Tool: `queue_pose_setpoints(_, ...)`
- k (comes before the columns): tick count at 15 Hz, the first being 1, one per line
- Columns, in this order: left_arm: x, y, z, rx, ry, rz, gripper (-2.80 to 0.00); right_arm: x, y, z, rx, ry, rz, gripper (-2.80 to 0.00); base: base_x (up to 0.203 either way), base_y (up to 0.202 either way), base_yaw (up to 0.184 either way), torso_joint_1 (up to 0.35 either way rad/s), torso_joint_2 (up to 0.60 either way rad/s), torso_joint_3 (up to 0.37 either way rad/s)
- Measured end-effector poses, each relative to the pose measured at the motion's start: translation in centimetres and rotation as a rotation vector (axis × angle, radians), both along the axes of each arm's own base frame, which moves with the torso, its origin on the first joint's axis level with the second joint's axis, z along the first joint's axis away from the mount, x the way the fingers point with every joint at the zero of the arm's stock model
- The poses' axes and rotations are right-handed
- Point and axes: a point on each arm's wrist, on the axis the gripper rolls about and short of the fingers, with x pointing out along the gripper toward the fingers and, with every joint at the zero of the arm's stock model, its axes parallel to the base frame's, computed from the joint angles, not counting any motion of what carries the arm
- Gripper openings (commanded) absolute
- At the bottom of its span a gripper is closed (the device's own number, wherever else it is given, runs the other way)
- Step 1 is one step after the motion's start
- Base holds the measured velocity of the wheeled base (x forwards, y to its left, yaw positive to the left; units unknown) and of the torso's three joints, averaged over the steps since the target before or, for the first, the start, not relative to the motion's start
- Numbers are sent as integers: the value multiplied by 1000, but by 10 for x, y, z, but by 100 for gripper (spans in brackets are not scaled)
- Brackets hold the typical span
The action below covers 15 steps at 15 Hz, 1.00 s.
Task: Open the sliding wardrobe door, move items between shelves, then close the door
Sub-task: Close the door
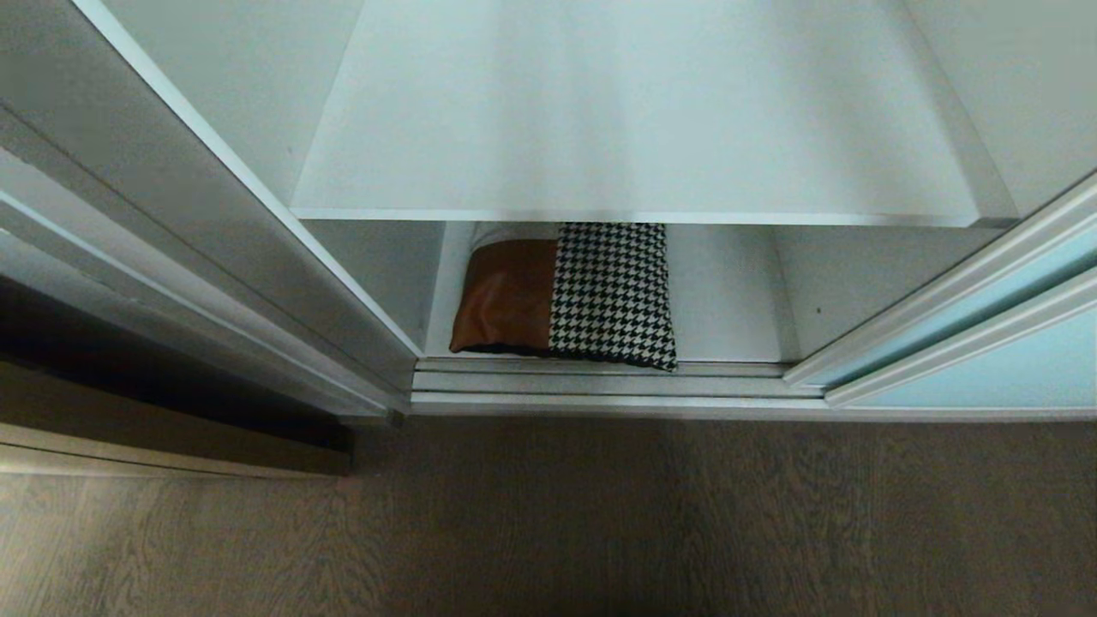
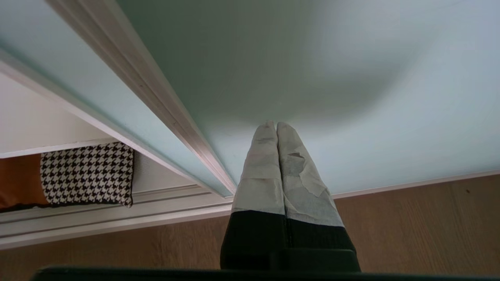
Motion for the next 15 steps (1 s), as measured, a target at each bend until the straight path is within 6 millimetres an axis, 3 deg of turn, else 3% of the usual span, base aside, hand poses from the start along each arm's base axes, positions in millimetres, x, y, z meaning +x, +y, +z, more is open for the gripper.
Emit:
queue_pose_setpoints(6, 0, 0, 0, 0, 0, 0, -280, -1, 27, 1, -34, -19, 83, -280, 0, 0, 0, 0, 0, 0)
queue_pose_setpoints(15, 0, 0, 0, 0, 0, 0, -280, -32, 96, -24, -84, -45, 253, -280, 0, 0, 0, 0, 0, 0)
